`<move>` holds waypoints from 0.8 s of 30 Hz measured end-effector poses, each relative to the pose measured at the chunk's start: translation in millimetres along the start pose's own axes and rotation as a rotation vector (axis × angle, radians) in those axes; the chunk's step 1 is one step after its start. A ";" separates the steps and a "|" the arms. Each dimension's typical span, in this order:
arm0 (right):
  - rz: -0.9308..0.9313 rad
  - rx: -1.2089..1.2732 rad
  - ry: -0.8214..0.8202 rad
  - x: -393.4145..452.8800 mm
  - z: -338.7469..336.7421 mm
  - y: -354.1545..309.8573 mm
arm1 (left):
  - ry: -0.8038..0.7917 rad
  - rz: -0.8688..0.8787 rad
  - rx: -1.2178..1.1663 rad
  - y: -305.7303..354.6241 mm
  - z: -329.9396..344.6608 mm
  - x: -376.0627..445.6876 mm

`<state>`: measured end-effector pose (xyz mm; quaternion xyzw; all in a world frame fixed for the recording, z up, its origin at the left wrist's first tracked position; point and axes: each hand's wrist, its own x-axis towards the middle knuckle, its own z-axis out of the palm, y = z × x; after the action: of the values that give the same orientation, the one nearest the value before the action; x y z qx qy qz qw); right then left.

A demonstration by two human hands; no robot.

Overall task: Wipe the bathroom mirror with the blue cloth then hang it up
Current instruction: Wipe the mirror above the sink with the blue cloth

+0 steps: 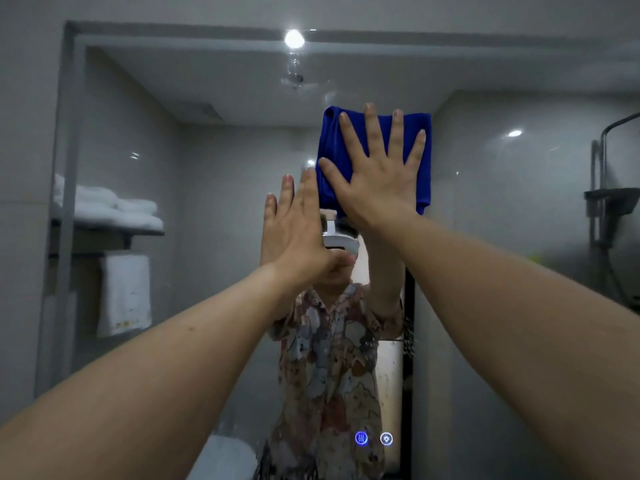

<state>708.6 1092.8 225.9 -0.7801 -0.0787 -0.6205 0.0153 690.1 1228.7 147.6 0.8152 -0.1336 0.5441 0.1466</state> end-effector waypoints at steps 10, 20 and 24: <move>0.119 0.015 -0.030 -88.3 19.8 11.2 | -0.052 0.066 0.109 -8.5 -2.7 1.1; 0.177 0.017 -0.027 -133.1 27.2 21.5 | -0.056 0.079 0.141 -10.5 1.6 1.2; 0.124 0.010 -0.041 -152.8 29.7 30.5 | -0.054 0.057 0.178 -7.7 2.2 0.9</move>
<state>708.4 1050.5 73.1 -0.7958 -0.0336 -0.6021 0.0558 695.2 1234.9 146.9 0.8352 -0.1119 0.5357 0.0546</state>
